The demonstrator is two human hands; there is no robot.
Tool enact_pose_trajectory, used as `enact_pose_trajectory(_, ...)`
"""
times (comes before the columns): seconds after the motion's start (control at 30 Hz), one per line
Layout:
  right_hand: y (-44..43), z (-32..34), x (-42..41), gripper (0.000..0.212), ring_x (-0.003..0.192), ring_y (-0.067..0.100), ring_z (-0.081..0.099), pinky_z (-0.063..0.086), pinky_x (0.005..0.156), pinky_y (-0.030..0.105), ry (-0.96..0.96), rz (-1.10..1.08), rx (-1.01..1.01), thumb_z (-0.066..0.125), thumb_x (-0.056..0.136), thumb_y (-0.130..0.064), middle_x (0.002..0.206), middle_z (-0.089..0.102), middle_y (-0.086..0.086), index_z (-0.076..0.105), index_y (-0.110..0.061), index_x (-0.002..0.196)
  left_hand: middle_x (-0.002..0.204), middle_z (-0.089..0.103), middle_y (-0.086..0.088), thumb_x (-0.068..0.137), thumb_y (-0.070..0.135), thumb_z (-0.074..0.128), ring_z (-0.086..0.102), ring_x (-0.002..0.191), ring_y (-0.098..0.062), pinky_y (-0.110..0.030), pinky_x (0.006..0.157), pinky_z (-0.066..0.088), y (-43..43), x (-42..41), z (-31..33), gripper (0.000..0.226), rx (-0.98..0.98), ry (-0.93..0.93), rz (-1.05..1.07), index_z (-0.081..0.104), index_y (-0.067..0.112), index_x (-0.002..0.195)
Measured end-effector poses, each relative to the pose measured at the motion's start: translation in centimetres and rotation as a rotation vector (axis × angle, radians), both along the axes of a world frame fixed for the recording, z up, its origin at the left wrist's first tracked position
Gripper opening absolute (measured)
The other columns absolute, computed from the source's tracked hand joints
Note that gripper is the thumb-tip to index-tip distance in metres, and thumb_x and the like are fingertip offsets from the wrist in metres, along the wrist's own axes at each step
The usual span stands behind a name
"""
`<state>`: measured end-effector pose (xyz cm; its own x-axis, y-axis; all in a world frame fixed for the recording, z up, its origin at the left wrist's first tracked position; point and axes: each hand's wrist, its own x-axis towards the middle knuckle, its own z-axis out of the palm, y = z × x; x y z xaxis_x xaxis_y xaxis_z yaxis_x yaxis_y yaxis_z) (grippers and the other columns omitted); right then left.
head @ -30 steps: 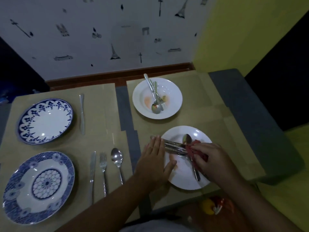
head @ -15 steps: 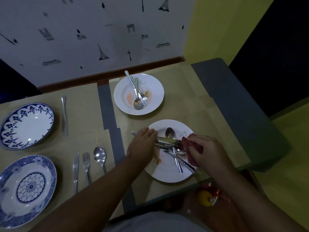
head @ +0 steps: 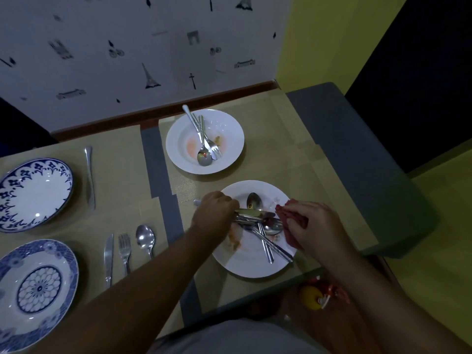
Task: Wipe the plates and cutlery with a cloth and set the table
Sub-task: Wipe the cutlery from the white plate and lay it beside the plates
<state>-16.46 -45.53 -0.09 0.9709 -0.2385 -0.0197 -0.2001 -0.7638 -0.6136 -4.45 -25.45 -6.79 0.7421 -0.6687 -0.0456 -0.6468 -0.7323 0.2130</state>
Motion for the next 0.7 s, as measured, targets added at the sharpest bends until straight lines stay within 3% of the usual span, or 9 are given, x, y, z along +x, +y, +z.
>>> enact_pose_trajectory(0.13,0.2,-0.2,0.2,0.030,0.086,0.003,0.061,0.033,0.081,-0.001,0.004,-0.005,-0.004,0.075,0.081,-0.010,0.100,0.073,-0.007,0.074,-0.017,0.109,0.108,0.074,0.003,0.093,0.032,0.067,0.062,0.104,-0.016,-0.036,0.103,0.043,-0.9,-0.9,-0.6,0.020,-0.021,-0.005,-0.055,0.075,0.023,0.109)
enact_pose_trajectory(0.23,0.0,-0.2,0.3,0.027,0.085,0.004,0.063,0.035,0.077,-0.004,0.001,-0.006,0.012,0.074,0.081,-0.008,0.097,0.073,-0.006,0.075,-0.018,0.106,0.110,0.074,0.001,0.090,0.029,0.072,0.063,0.106,-0.018,-0.036,0.103,0.043,-1.7,-1.1,-0.6,0.022,-0.009,-0.014,-0.098,0.075,0.023,0.111)
enact_pose_trajectory(0.4,0.0,-0.1,0.2,0.024,0.083,0.004,0.063,0.045,0.079,0.005,0.000,-0.009,0.016,0.072,0.083,-0.010,0.095,0.073,-0.006,0.075,-0.018,0.105,0.095,0.076,-0.002,0.078,0.021,0.082,0.067,0.091,-0.020,-0.037,0.089,0.050,-2.2,-1.1,-0.3,0.020,0.050,-0.034,-0.175,0.079,0.020,0.098)
enact_pose_trajectory(0.5,-0.1,-0.1,0.1,0.023,0.083,0.006,0.061,0.042,0.077,0.002,0.003,-0.014,0.019,0.073,0.082,-0.008,0.095,0.074,-0.004,0.076,-0.016,0.104,0.089,0.075,-0.002,0.071,0.019,0.088,0.067,0.085,-0.020,-0.036,0.081,0.053,-2.6,-1.0,-0.3,0.021,0.041,-0.056,-0.228,0.080,0.019,0.091)
enact_pose_trajectory(0.57,-0.1,-0.1,0.0,0.024,0.085,0.006,0.063,0.041,0.075,0.000,0.011,-0.020,0.010,0.073,0.082,-0.009,0.096,0.074,-0.004,0.075,-0.017,0.105,0.091,0.075,-0.002,0.073,0.022,0.087,0.067,0.087,-0.020,-0.036,0.081,0.053,-3.1,-1.1,-0.4,0.023,-0.002,-0.062,-0.287,0.080,0.021,0.094)
enact_pose_trajectory(0.7,-0.1,-0.3,0.0,0.027,0.090,0.007,0.063,0.048,0.082,0.010,0.049,-0.035,-0.010,0.072,0.084,-0.013,0.103,0.072,-0.006,0.073,-0.019,0.110,0.098,0.072,-0.002,0.085,0.025,0.077,0.064,0.096,-0.020,-0.038,0.087,0.052,-4.0,-1.9,-0.5,0.029,-0.062,-0.020,-0.329,0.075,0.028,0.114)
